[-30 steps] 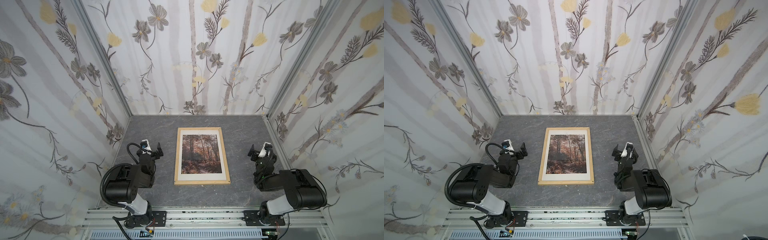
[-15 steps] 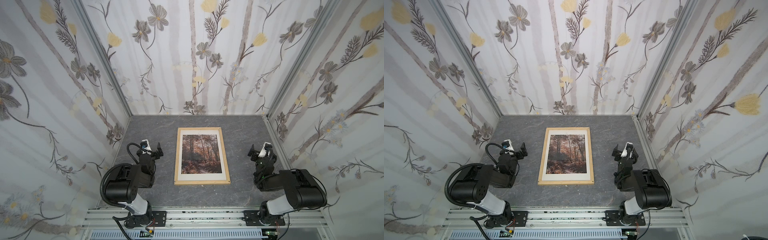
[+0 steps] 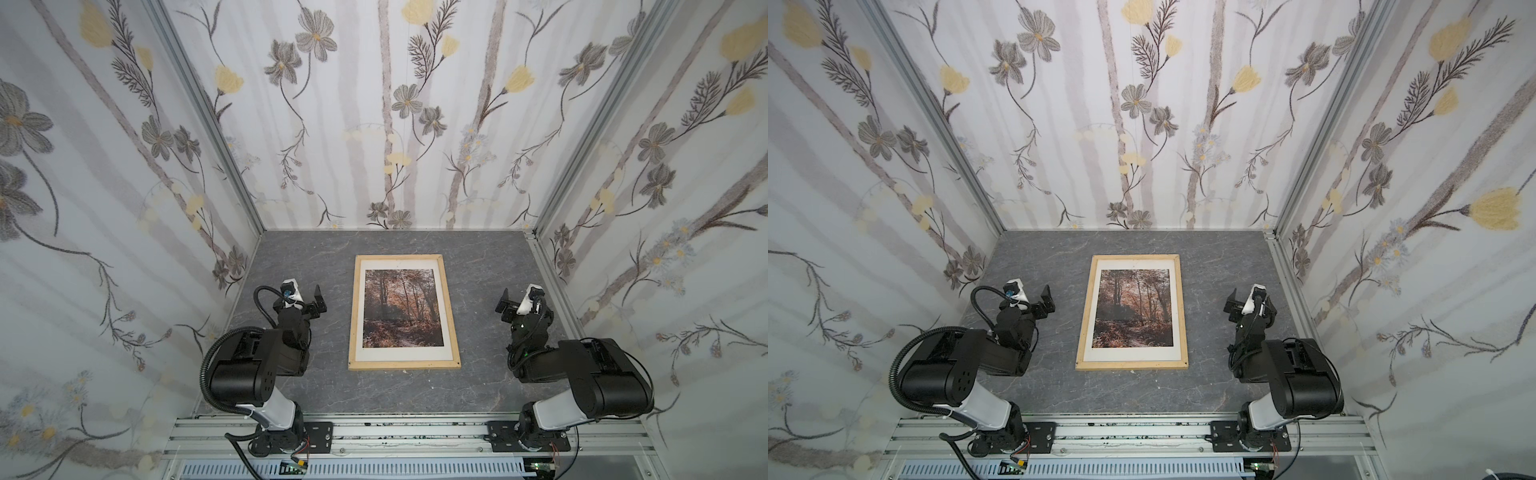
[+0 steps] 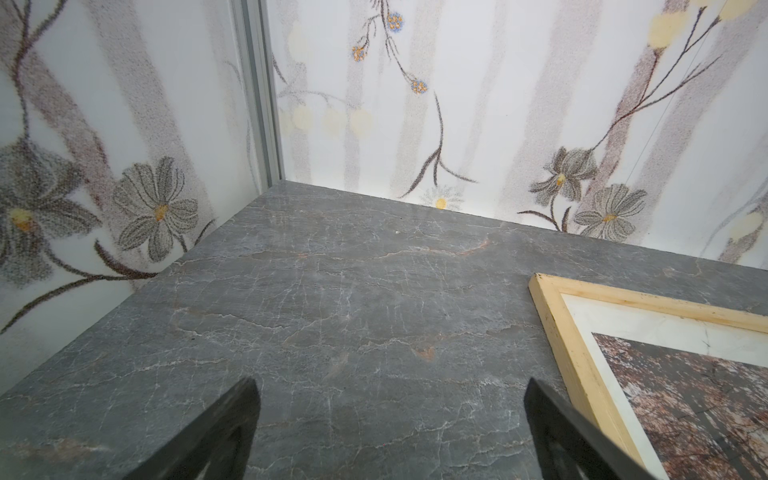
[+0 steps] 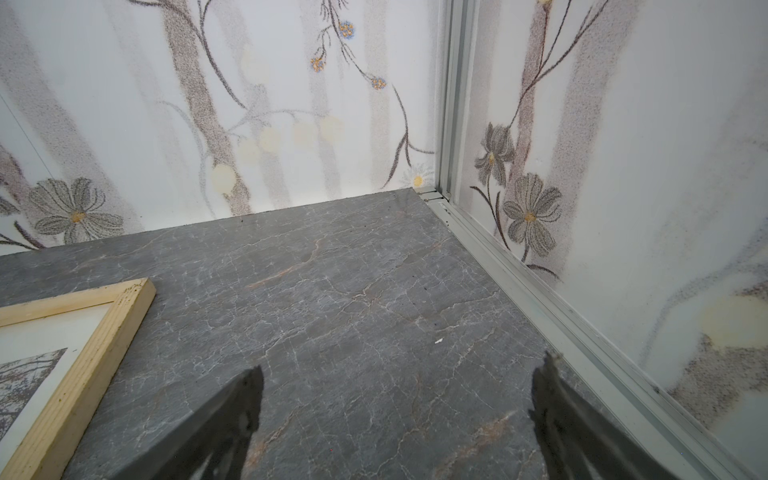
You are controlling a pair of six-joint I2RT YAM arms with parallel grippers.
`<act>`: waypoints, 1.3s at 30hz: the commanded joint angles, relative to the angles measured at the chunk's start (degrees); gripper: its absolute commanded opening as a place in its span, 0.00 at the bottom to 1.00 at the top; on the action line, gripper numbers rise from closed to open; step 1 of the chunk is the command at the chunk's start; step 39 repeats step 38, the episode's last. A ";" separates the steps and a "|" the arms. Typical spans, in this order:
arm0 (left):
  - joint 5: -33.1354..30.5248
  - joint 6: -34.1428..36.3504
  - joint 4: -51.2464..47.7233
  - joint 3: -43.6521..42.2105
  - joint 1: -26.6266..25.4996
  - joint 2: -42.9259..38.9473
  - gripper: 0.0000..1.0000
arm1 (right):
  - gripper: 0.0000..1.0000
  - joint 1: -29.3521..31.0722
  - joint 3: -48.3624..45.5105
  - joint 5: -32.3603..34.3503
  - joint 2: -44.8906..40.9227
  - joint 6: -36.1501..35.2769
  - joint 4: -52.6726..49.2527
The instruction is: Put the photo into the frame
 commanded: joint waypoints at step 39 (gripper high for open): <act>0.81 0.57 0.81 0.11 -0.15 -0.16 1.00 | 1.00 0.03 0.14 -0.95 0.01 -0.32 1.22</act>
